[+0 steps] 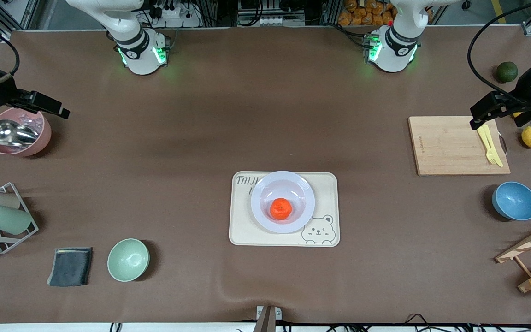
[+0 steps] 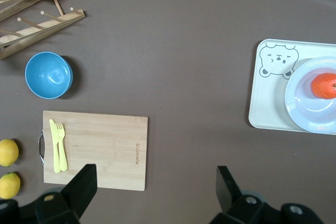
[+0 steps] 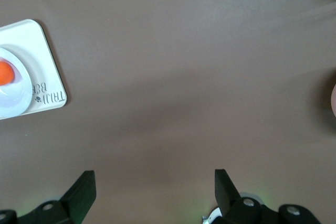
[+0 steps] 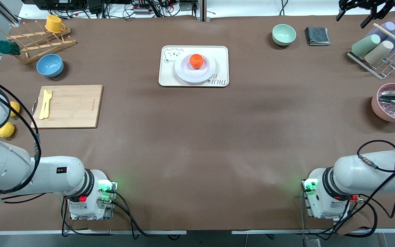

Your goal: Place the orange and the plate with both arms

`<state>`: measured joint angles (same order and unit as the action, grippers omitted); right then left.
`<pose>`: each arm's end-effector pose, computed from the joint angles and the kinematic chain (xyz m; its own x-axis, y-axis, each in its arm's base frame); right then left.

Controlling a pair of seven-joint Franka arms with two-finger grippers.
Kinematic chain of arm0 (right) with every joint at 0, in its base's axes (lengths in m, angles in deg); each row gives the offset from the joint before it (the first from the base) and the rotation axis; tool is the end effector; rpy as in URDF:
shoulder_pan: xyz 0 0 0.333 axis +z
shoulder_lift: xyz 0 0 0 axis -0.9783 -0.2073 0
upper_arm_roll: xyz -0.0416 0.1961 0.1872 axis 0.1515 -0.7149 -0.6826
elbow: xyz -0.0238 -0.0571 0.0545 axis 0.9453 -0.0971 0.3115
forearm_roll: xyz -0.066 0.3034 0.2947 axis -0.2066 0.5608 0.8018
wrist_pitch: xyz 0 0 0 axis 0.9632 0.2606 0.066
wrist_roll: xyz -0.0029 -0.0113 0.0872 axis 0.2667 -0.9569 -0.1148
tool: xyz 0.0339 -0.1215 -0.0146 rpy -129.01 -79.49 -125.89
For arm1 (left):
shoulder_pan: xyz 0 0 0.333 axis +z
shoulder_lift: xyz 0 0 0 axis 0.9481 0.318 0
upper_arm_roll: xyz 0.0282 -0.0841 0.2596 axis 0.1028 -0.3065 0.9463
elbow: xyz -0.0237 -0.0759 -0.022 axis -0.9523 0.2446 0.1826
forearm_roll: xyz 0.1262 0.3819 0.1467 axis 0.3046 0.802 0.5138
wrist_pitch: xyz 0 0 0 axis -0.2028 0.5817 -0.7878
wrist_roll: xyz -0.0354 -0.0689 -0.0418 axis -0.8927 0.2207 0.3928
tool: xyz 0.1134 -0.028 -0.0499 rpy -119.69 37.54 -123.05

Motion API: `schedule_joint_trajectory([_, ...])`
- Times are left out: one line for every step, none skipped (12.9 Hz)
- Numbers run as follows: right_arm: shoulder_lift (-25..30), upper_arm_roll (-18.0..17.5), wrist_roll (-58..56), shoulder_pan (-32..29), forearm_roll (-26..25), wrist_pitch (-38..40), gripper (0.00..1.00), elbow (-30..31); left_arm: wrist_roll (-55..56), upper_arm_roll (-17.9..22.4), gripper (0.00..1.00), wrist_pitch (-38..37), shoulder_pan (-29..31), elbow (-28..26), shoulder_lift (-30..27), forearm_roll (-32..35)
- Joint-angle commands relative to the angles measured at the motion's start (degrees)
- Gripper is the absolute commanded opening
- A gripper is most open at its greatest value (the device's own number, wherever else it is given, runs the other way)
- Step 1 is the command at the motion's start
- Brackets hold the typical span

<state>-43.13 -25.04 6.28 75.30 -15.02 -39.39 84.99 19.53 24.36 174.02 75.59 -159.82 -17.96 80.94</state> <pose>0.5610 -0.0056 0.5400 0.9648 -0.2207 -0.1432 -0.2416 -0.9586 -0.1507 0.5943 -0.0565 0.5932 0.9961 0.0559 0.0685 0.0574 -0.9981 -0.0214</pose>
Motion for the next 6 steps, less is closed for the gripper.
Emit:
schedule_joint_trajectory([-0.8,-1.1,-0.6,-0.9,-1.2,-1.0,1.0,-1.6,-1.1,-0.2,1.0,0.2,0.2,0.0,-0.7,0.5])
schedule_joint_trajectory([-0.8,-1.1,-0.6,-0.8,-1.3,-1.5,1.0,-1.7,-1.1,-0.1,1.0,0.2,0.2,0.0,-0.7,0.5])
schedule_joint_trajectory([-0.8,-1.1,-0.9,-0.5,-1.3,-2.2,1.0,-2.0,-1.1,-0.1,1.0,0.1,0.2,-0.1,-0.8,0.5])
schedule_joint_trajectory([-0.8,-1.1,-1.0,-0.3,-1.4,-2.5,1.0,-2.7,-1.2,-0.1,1.0,0.1,0.3,-0.5,-1.3,0.5])
schedule_joint_trajectory([-0.9,-1.1,-1.0,-0.3,-2.6,-2.9,1.0,-3.1,-1.4,0.0,1.0,0.1,0.3,-1.5,-2.0,0.5])
schedule_joint_trajectory([-1.0,-1.2,-1.0,0.1,-4.1,-4.0,1.0,-3.1,-1.4,-0.1,1.0,0.3,0.3,-2.3,-2.5,0.5])
